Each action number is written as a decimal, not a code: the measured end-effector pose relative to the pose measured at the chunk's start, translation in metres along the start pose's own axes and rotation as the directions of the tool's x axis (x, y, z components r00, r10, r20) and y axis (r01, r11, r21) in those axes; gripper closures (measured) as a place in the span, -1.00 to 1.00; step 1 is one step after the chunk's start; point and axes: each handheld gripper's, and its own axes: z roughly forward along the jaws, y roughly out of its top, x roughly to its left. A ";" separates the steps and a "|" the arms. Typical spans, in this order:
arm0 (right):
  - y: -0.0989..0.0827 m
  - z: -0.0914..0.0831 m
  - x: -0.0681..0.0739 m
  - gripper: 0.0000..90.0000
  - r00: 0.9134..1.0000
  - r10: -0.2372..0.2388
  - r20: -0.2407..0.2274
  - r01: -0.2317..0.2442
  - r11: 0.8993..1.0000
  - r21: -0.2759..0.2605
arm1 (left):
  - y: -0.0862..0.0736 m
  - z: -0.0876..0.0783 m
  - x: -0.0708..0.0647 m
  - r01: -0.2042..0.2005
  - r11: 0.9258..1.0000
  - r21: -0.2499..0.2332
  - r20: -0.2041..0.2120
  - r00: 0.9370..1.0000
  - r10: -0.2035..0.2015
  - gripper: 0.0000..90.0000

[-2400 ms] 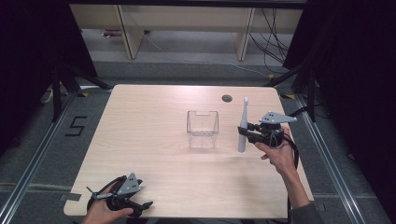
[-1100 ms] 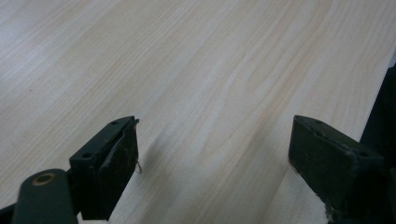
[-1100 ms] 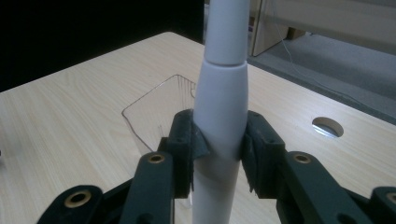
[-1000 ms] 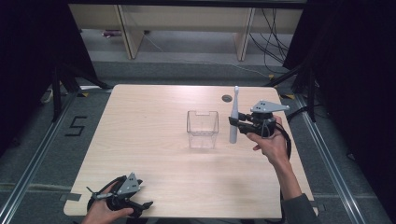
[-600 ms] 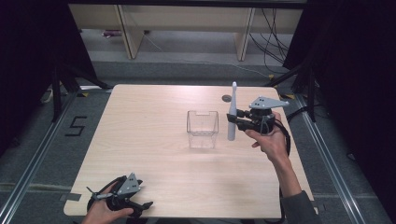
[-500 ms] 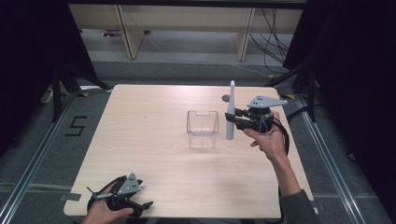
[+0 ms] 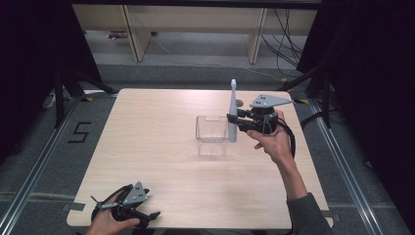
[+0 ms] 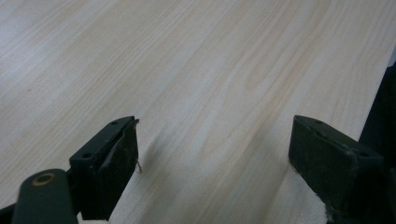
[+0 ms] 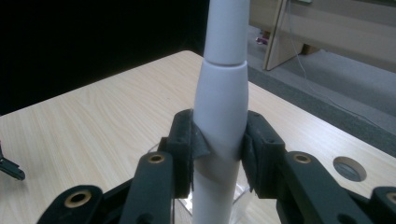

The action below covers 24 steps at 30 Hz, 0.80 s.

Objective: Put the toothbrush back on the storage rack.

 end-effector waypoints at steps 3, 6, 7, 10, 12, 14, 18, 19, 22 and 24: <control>0.003 0.004 0.001 0.50 1.000 -0.016 -0.013 0.016 1.000 -0.005 | 0.000 -0.001 0.000 -0.003 1.000 -0.002 -0.005 1.000 0.003 -0.66; 0.007 0.008 0.001 0.50 1.000 -0.025 -0.014 0.025 1.000 -0.003 | 0.000 -0.001 0.000 -0.011 1.000 -0.012 -0.012 1.000 0.010 -0.66; 0.009 0.011 0.002 0.50 1.000 -0.019 -0.007 0.019 1.000 -0.009 | 0.000 -0.001 0.000 -0.011 1.000 -0.012 -0.010 1.000 0.011 -0.66; 0.012 0.016 0.000 0.50 1.000 -0.015 -0.017 0.015 1.000 -0.001 | 0.000 -0.001 0.000 -0.013 1.000 -0.014 -0.009 1.000 0.013 -0.66; 0.013 0.019 0.001 0.50 1.000 -0.009 -0.014 0.009 1.000 0.006 | 0.000 -0.001 -0.001 -0.012 1.000 -0.014 -0.009 1.000 0.012 -0.66; 0.014 0.023 0.001 0.50 1.000 -0.013 -0.018 0.013 1.000 0.010 | -0.001 -0.001 -0.001 0.000 1.000 -0.013 -0.009 1.000 0.000 -0.66; 0.017 0.030 -0.001 0.50 1.000 -0.010 -0.009 0.010 1.000 0.017 | 0.000 -0.001 -0.001 -0.012 1.000 -0.015 -0.009 1.000 0.012 -0.66; 0.017 0.033 -0.002 0.50 1.000 -0.028 -0.006 0.028 1.000 0.004 | 0.000 -0.001 -0.001 -0.012 1.000 -0.014 -0.009 1.000 0.012 -0.66; 0.016 0.039 -0.004 0.49 1.000 -0.022 -0.003 0.022 1.000 0.020 | 0.000 -0.001 -0.001 0.001 1.000 -0.015 -0.011 1.000 -0.001 -0.66; 0.015 0.044 -0.006 0.50 1.000 -0.021 0.004 0.021 1.000 0.016 | 0.000 -0.001 -0.001 -0.001 1.000 -0.014 -0.011 1.000 0.001 -0.66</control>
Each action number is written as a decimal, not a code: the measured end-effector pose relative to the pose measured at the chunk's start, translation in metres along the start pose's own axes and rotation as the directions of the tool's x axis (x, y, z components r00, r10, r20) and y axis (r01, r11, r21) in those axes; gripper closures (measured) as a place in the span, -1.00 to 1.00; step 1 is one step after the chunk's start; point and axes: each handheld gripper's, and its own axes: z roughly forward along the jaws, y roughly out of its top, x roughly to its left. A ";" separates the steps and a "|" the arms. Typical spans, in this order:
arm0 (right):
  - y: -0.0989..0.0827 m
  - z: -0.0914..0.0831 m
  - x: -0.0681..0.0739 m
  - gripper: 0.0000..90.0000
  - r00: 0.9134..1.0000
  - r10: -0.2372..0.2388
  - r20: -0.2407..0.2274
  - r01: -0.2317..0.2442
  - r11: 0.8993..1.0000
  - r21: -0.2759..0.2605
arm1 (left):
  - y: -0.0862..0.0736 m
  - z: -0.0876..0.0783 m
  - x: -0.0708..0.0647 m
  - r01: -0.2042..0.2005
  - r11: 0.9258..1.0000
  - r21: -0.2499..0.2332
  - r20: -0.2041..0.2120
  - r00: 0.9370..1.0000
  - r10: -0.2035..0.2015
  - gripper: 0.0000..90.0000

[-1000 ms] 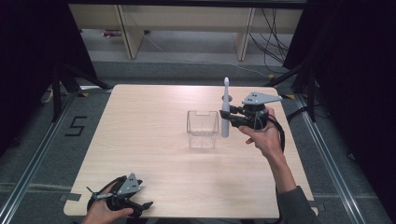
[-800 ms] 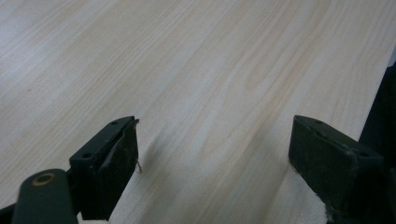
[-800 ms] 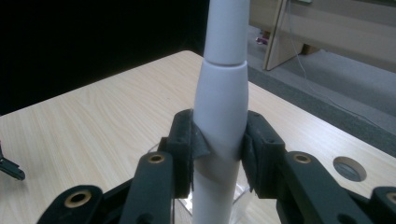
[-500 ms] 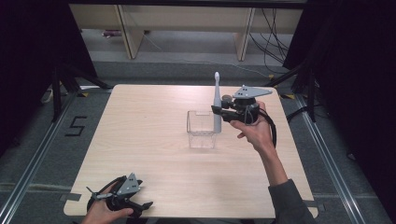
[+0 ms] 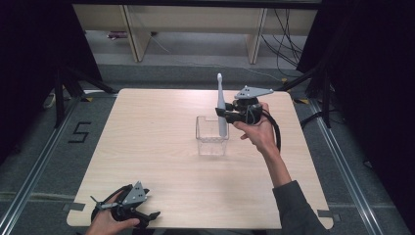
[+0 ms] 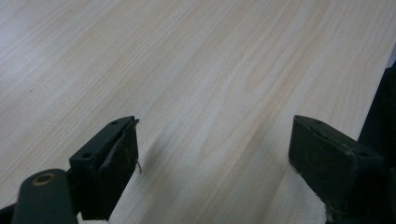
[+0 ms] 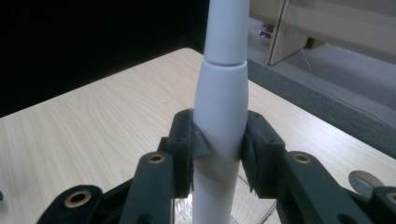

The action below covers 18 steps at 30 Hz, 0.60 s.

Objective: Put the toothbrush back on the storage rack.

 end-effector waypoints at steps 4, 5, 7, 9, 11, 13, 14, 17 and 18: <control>-0.002 0.009 0.000 0.50 1.000 0.025 0.003 -0.025 0.999 0.020 | 0.000 0.000 0.000 0.000 1.000 0.000 0.000 1.000 0.000 -0.66; -0.002 0.011 -0.001 0.50 1.000 0.023 0.004 -0.023 1.000 0.020 | 0.000 0.000 0.000 0.000 1.000 -0.002 0.000 1.000 0.000 -0.66; -0.002 0.012 -0.001 0.50 1.000 0.023 0.004 -0.023 0.999 0.039 | 0.000 0.000 0.000 0.000 1.000 -0.002 0.001 1.000 0.000 -0.66; -0.005 0.018 -0.003 0.49 1.000 0.019 0.013 -0.020 0.999 0.050 | 0.000 -0.001 0.000 -0.011 1.000 -0.001 0.000 1.000 0.011 -0.66; -0.007 0.020 -0.002 0.49 1.000 0.028 0.014 -0.029 0.997 0.074 | 0.000 0.000 0.000 -0.001 1.000 -0.002 0.004 1.000 0.001 -0.66; -0.008 0.023 -0.002 0.50 1.000 0.013 0.013 -0.014 0.996 0.086 | 0.000 0.000 0.000 0.001 1.000 -0.003 0.000 1.000 -0.001 -0.66; -0.009 0.026 -0.001 0.50 1.000 0.005 0.019 -0.007 0.996 0.086 | 0.000 0.000 0.000 0.000 1.000 -0.002 0.004 1.000 0.000 -0.66; -0.011 0.028 -0.001 0.49 1.000 -0.001 0.009 0.000 0.995 0.105 | 0.000 0.000 0.000 -0.001 1.000 0.005 0.008 1.000 0.001 -0.66; -0.012 0.029 0.000 0.50 1.000 0.003 0.014 -0.004 0.995 0.098 | 0.000 -0.001 0.000 -0.001 1.000 0.004 0.010 1.000 0.000 -0.66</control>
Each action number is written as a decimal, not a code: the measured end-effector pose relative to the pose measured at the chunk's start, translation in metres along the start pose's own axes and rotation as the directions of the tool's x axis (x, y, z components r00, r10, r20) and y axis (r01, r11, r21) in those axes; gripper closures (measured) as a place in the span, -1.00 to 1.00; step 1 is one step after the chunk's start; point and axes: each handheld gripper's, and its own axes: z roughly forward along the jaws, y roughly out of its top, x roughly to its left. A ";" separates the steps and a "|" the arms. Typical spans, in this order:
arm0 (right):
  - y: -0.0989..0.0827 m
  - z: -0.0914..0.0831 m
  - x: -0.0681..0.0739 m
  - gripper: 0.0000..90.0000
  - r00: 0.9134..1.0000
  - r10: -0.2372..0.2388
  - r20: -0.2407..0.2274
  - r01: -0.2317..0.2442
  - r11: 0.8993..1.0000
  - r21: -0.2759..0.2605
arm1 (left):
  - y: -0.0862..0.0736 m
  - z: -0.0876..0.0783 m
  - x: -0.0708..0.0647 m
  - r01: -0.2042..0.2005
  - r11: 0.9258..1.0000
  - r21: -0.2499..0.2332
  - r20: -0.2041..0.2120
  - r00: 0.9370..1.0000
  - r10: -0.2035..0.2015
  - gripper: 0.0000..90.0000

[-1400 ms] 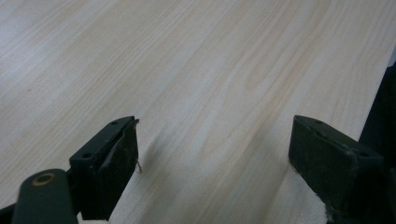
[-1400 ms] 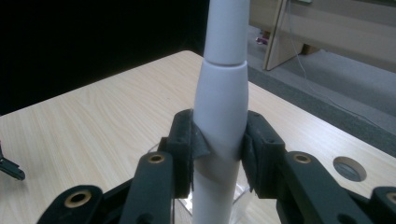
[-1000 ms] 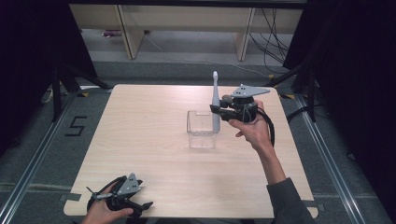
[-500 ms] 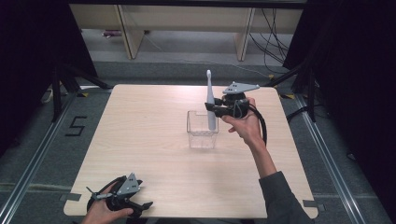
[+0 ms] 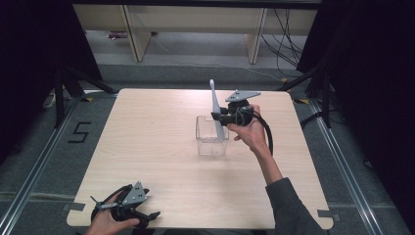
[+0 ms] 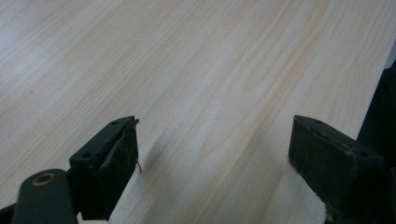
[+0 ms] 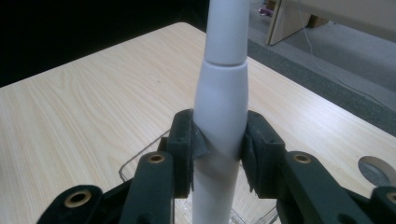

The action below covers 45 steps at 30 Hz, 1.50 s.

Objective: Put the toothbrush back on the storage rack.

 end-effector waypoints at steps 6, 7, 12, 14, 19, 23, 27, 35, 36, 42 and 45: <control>-0.008 0.006 0.002 0.49 1.000 0.003 -0.005 -0.003 0.999 0.047 | 0.000 0.000 0.000 0.004 1.000 -0.001 -0.002 1.000 -0.004 -0.66; -0.008 0.006 0.002 0.49 1.000 0.003 -0.005 -0.003 0.999 0.047 | 0.000 0.000 0.000 0.004 1.000 -0.001 -0.002 1.000 -0.004 -0.66; -0.014 0.013 0.003 0.49 1.000 0.000 -0.005 0.000 0.997 0.082 | 0.000 0.000 0.000 0.002 1.000 0.000 0.000 1.000 -0.002 -0.66; -0.016 0.015 0.002 0.49 1.000 -0.003 -0.006 0.004 0.996 0.087 | 0.000 0.000 0.000 -0.004 1.000 0.001 0.000 1.000 0.004 -0.66; -0.021 0.020 0.002 0.49 1.000 -0.019 0.001 0.019 0.994 0.106 | 0.000 0.000 0.000 0.001 1.000 -0.002 -0.008 1.000 -0.001 -0.66; -0.022 0.024 0.005 0.49 1.000 0.016 -0.004 -0.015 0.990 0.142 | 0.000 0.000 0.000 0.000 1.000 0.000 0.000 1.000 0.000 -0.66; -0.023 0.027 0.004 0.49 1.000 0.011 0.005 -0.011 0.987 0.161 | 0.000 0.000 0.000 0.001 1.000 0.000 0.000 1.000 -0.001 -0.66; -0.026 0.041 0.007 0.49 1.000 -0.015 0.001 0.015 0.979 0.202 | 0.000 0.000 0.000 -0.018 1.000 -0.008 -0.009 1.000 0.018 -0.66; -0.026 0.042 0.006 0.50 0.999 -0.038 -0.004 0.038 0.978 0.207 | 0.000 0.000 0.000 -0.018 1.000 -0.008 -0.009 1.000 0.018 -0.66; -0.027 0.051 0.006 0.49 0.999 -0.054 -0.007 0.054 0.970 0.236 | 0.000 -0.001 0.001 -0.022 1.000 -0.001 -0.008 1.000 0.022 -0.66; -0.027 0.055 0.007 0.49 0.999 -0.045 -0.006 0.045 0.966 0.255 | 0.000 -0.001 0.000 -0.020 1.000 -0.007 -0.008 1.000 0.020 -0.66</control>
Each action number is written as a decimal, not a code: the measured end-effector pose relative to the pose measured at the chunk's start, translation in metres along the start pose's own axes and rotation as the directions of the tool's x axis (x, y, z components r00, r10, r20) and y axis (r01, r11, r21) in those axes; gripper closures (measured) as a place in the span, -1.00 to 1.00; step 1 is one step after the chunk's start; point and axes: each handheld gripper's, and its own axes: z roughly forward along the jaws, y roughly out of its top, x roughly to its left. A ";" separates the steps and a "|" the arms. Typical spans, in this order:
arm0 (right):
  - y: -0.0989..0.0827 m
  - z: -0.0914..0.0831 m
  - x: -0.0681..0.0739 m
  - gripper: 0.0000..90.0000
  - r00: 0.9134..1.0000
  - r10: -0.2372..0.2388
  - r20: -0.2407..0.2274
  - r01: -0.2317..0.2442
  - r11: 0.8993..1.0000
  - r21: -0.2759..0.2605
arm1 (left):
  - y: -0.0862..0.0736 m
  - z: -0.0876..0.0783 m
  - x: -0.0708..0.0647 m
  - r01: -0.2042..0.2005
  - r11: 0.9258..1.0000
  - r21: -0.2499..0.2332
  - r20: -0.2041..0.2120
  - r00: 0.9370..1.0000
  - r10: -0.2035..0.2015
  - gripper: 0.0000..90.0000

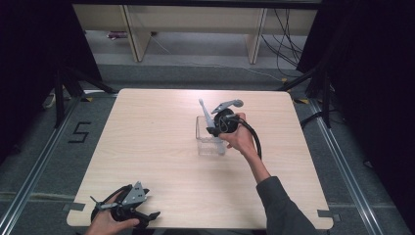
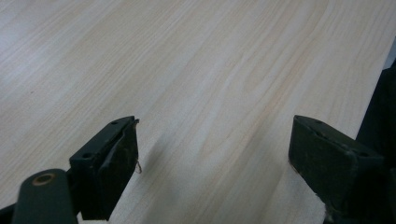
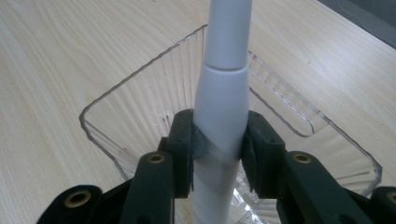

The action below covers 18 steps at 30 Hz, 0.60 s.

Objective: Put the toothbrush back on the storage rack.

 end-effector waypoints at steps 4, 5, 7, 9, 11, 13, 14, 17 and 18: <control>0.006 0.001 0.001 0.49 1.000 0.009 0.004 -0.009 0.999 0.042 | 0.000 0.000 0.001 -0.001 1.000 0.007 0.010 1.000 0.001 -0.66; 0.007 0.003 0.001 0.49 1.000 0.002 -0.003 -0.002 0.999 0.052 | 0.000 0.000 0.000 0.002 1.000 0.001 0.001 1.000 -0.002 -0.66; 0.010 0.007 0.002 0.49 1.000 0.005 0.014 -0.005 0.999 0.051 | 0.000 0.000 0.000 0.002 1.000 0.000 0.000 1.000 -0.002 -0.66; 0.012 0.009 0.001 0.49 1.000 -0.007 0.009 0.007 0.998 0.062 | 0.000 0.000 0.000 0.002 1.000 0.007 0.007 1.000 -0.002 -0.66; 0.014 0.011 0.001 0.49 1.000 -0.007 -0.002 0.008 0.997 0.081 | 0.000 0.000 0.000 0.002 1.000 0.005 0.005 1.000 -0.002 -0.66; 0.015 0.014 0.000 0.49 0.999 -0.034 -0.006 0.034 0.996 0.081 | 0.000 0.000 0.000 0.001 1.000 0.005 0.007 1.000 -0.001 -0.66; 0.015 0.014 0.000 0.49 0.999 -0.034 -0.006 0.034 0.996 0.081 | 0.000 0.000 0.000 0.001 1.000 0.005 0.007 1.000 -0.001 -0.66; 0.019 0.016 0.002 0.49 1.000 -0.007 -0.006 0.008 0.994 0.110 | 0.000 -0.001 0.000 0.002 1.000 0.003 0.008 1.000 -0.002 -0.66; 0.019 0.016 0.002 0.49 1.000 -0.007 -0.006 0.008 0.994 0.110 | 0.000 -0.001 0.000 0.002 1.000 0.003 0.008 1.000 -0.002 -0.66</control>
